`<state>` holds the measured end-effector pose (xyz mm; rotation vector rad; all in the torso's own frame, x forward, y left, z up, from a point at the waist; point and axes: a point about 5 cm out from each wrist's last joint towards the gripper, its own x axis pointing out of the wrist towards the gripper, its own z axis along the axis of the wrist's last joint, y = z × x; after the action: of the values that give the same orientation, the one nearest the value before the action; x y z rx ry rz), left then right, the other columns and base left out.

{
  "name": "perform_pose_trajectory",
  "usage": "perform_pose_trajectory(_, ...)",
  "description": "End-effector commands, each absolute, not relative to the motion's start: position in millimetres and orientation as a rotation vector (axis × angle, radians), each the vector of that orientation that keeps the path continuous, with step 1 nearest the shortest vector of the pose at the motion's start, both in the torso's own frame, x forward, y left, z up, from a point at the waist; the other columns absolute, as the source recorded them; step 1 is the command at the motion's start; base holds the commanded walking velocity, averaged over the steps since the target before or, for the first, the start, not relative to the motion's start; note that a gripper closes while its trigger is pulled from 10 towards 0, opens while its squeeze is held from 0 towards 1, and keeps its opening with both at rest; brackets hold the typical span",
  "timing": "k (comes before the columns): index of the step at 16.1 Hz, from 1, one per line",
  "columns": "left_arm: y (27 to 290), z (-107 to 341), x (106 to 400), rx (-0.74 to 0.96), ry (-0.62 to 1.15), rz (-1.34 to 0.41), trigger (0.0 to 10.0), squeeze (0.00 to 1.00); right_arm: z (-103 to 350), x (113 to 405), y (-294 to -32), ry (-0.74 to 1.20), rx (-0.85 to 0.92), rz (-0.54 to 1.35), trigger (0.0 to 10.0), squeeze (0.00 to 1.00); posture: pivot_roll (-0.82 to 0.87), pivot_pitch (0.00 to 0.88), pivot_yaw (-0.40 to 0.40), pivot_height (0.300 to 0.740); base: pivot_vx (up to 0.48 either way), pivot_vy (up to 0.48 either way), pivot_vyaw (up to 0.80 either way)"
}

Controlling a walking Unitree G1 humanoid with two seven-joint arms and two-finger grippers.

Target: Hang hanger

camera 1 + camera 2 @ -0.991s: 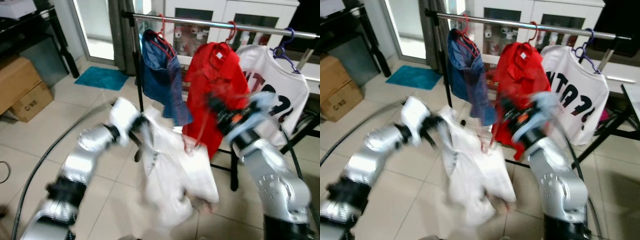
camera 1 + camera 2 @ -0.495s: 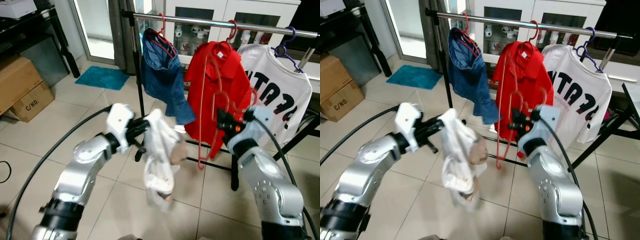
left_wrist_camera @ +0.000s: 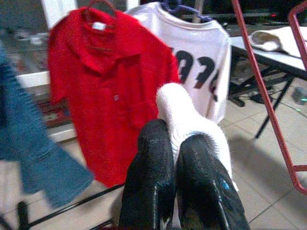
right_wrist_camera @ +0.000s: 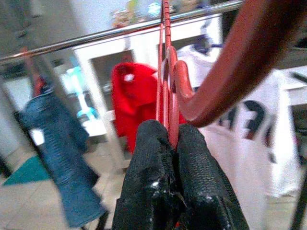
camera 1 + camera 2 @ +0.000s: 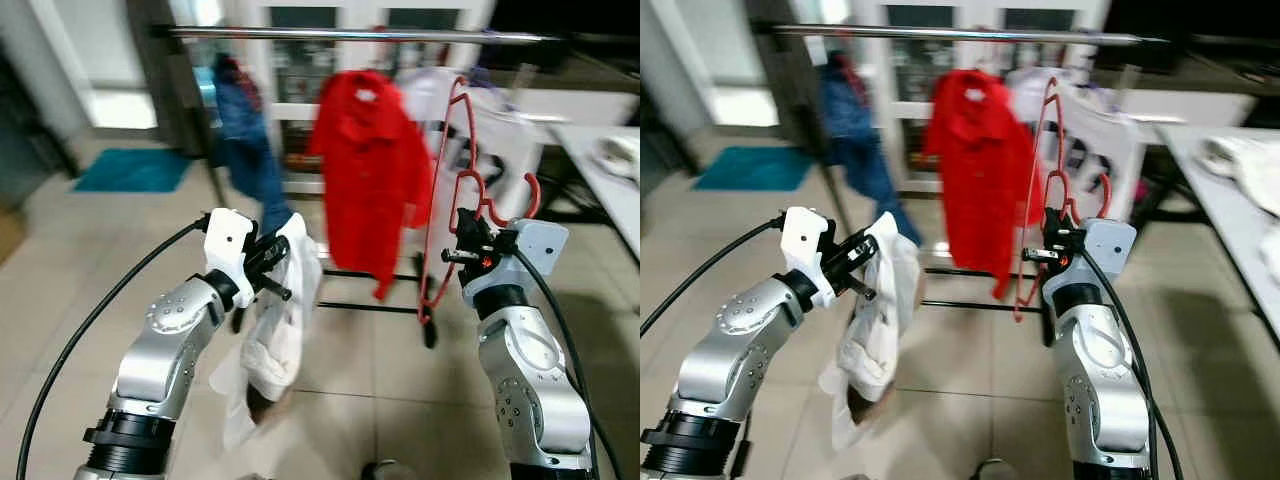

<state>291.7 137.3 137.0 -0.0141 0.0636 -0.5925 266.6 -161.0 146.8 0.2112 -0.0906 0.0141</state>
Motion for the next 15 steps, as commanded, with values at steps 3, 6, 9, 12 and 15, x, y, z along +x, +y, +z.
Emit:
perform_pose_trajectory(3,140,148,295,-0.003,0.023,-0.542,10.0,0.00,142,267,-165,-0.095,0.247,-0.026,10.0,0.00,-0.09,0.000,0.016,0.740,0.000,0.000,-0.80)
perform_pose_trajectory(6,145,159,300,-0.074,-0.075,-0.432,10.0,0.00,141,269,-166,-0.066,0.248,-0.040,10.0,0.00,-0.08,0.000,0.011,0.740,0.000,0.000,-0.80)
perform_pose_trajectory(9,148,159,300,-0.077,-0.086,-0.356,10.0,0.00,144,266,-170,-0.059,0.211,-0.050,10.0,0.00,-0.09,0.000,0.013,0.740,0.000,0.000,-0.80)
perform_pose_trajectory(12,148,159,302,-0.069,-0.096,-0.352,10.0,0.00,151,261,-179,-0.083,0.162,-0.058,10.0,0.00,-0.09,0.000,0.016,0.740,0.000,0.000,-0.80)
perform_pose_trajectory(15,148,160,301,-0.048,-0.098,-0.352,10.0,0.00,152,263,-180,-0.083,0.164,-0.103,10.0,0.00,-0.10,0.000,0.012,0.740,0.000,0.000,-0.80)
